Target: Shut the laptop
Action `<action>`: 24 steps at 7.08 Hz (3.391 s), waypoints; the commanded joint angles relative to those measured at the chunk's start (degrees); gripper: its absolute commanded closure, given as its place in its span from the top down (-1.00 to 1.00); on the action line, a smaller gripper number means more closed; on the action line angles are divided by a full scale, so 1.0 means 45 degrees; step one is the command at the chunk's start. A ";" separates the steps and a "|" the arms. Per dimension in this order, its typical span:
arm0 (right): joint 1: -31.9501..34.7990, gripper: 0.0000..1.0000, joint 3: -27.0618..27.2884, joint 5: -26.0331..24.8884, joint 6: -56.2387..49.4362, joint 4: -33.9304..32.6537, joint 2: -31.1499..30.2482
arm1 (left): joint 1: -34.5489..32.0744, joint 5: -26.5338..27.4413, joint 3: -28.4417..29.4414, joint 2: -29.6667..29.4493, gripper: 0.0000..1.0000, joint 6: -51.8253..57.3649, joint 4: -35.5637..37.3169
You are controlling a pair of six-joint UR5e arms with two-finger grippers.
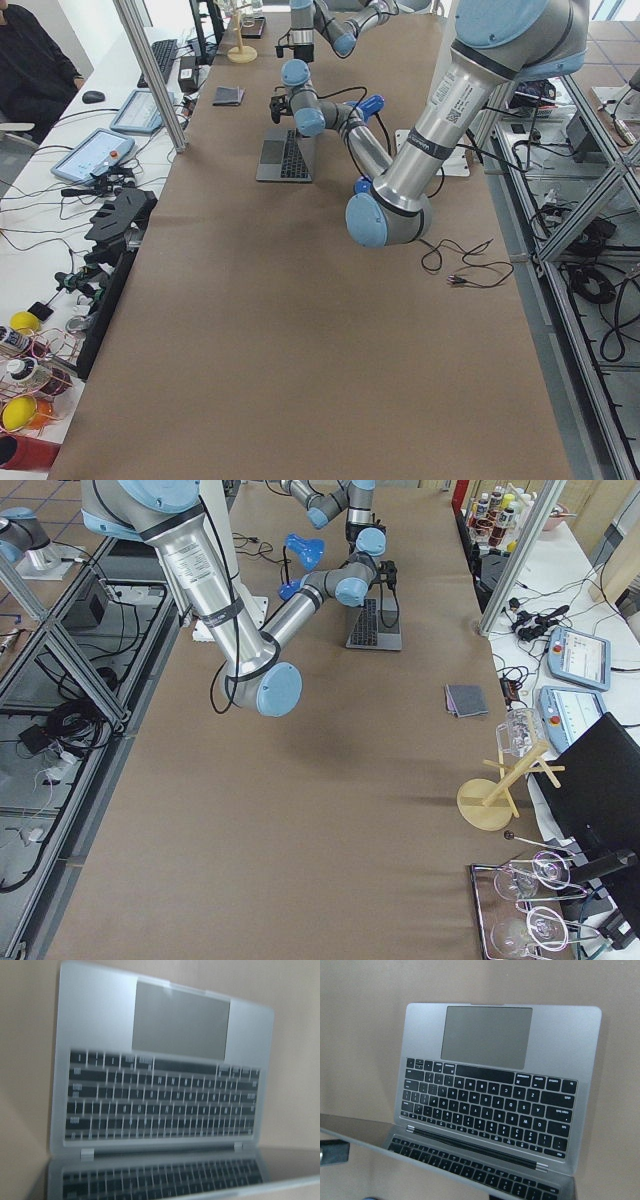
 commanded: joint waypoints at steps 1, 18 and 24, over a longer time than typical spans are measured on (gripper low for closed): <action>0.0080 -1.00 -0.1845 -0.0323 -0.0074 0.0043 0.1141 | -0.0383 0.0021 0.2333 -0.0536 -1.00 0.0182 -0.1706; 0.0233 -1.00 -0.7659 -0.1343 0.0023 0.3598 0.3532 | 0.0477 0.3030 0.4982 -0.1103 -1.00 0.0086 -0.3728; 0.3357 1.00 -0.2159 0.1862 0.0044 -0.1775 0.0081 | -0.2621 0.0087 0.1397 0.1405 0.98 0.0171 -0.1508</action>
